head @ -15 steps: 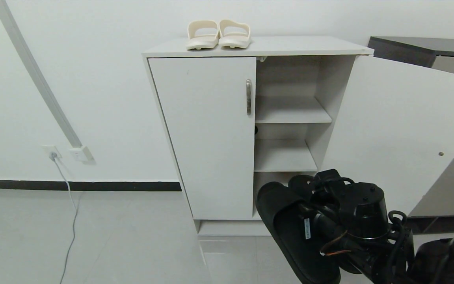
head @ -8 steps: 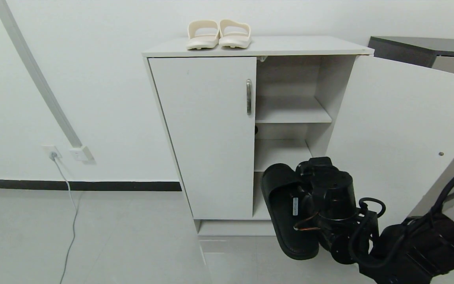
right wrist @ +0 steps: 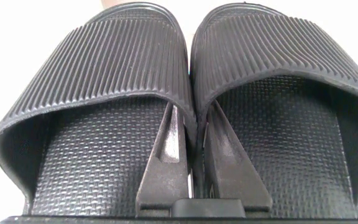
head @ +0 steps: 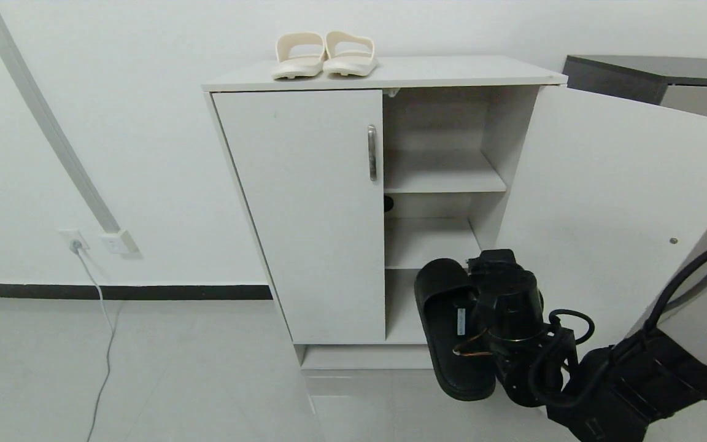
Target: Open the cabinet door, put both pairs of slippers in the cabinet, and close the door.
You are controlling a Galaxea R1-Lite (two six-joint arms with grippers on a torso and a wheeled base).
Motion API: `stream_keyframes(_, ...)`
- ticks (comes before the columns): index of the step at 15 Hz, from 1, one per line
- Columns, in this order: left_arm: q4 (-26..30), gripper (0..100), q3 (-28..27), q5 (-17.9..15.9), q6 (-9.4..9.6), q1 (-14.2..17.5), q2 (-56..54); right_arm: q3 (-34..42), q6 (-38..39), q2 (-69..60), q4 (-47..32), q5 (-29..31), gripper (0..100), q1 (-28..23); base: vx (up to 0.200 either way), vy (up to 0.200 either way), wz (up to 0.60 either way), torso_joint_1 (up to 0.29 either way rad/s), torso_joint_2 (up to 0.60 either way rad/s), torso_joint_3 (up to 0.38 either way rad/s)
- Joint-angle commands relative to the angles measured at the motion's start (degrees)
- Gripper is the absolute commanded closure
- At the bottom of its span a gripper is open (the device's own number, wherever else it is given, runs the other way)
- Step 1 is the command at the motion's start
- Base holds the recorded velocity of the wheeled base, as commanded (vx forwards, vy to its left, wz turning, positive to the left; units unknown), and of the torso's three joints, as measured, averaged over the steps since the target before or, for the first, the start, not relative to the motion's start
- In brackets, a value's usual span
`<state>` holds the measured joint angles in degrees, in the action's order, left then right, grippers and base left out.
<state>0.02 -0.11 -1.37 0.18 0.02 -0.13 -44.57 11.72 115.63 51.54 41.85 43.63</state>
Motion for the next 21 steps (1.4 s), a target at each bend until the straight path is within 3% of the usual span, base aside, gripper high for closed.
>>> stream_keyframes(1,0.06,100,0.02,0.05,-0.01,-0.02,0.13,-0.34,-0.03,2.15,1.46,-0.37,100,0.14,0.0,0.0,0.0,0.0,0.0,0.0)
stream_keyframes(3,0.06,100,0.02,0.05,-0.01,-0.02,0.13,-0.52,-0.47,4.78,4.88,-0.37,100,-0.92,0.0,0.0,0.0,0.0,0.0,0.0)
stream_keyframes(11,0.06,100,0.02,0.05,-0.01,-0.02,0.13,-6.76,-0.64,12.87,5.94,-0.89,100,-2.23,0.0,0.0,0.0,0.0,0.0,0.0)
stream_keyframes(21,0.06,100,0.02,0.05,-0.01,-0.11,0.13,-7.55,-0.73,15.24,8.31,-0.72,100,-2.76,0.0,0.0,0.0,0.0,0.0,0.0)
